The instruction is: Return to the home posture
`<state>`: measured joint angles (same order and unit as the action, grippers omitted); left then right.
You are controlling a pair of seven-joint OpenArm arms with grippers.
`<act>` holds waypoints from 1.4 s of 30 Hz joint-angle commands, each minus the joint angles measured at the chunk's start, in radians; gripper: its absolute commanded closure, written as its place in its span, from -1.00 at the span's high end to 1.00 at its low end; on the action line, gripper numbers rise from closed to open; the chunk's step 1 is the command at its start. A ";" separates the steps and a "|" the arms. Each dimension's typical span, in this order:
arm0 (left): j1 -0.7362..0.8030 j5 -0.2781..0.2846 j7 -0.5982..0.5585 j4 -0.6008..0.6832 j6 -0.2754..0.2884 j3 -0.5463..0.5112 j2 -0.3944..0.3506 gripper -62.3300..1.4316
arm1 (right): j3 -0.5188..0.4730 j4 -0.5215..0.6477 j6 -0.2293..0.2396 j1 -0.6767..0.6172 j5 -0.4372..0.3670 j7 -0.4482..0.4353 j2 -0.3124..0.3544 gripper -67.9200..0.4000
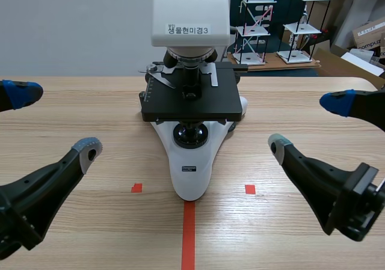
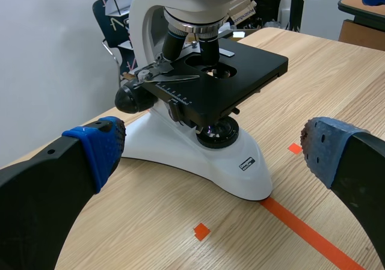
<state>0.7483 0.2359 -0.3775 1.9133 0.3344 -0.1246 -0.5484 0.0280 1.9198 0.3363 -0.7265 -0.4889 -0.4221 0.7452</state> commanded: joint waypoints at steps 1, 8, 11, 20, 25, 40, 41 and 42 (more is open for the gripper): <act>0.002 0.007 -0.014 0.010 -0.002 0.000 0.010 0.98 | -0.008 0.017 0.000 0.009 -0.008 -0.023 0.008 0.74; 0.002 0.007 -0.014 0.010 -0.002 0.000 0.010 0.97 | -0.008 0.017 0.000 0.009 -0.008 -0.023 0.008 0.74; 0.002 0.007 -0.014 0.010 -0.002 0.000 0.010 0.97 | -0.008 0.017 0.000 0.009 0.002 -0.035 0.008 0.74; 0.002 0.007 -0.014 0.010 -0.002 0.000 0.010 0.98 | -0.008 0.017 0.000 0.009 0.016 -0.041 0.008 0.74; 0.002 0.007 -0.014 0.010 -0.002 0.000 0.010 0.98 | -0.008 0.017 0.000 0.009 0.015 -0.041 0.008 0.74; 0.002 0.007 -0.014 0.010 -0.002 0.000 0.010 0.97 | -0.008 0.017 0.000 0.009 0.015 -0.041 0.008 0.74; 0.002 0.007 -0.014 0.010 -0.002 0.000 0.010 0.97 | -0.008 0.017 0.000 0.009 0.015 -0.041 0.008 0.74; 0.002 0.007 -0.014 0.010 -0.002 0.000 0.010 0.97 | -0.008 0.017 0.000 0.009 0.015 -0.041 0.008 0.74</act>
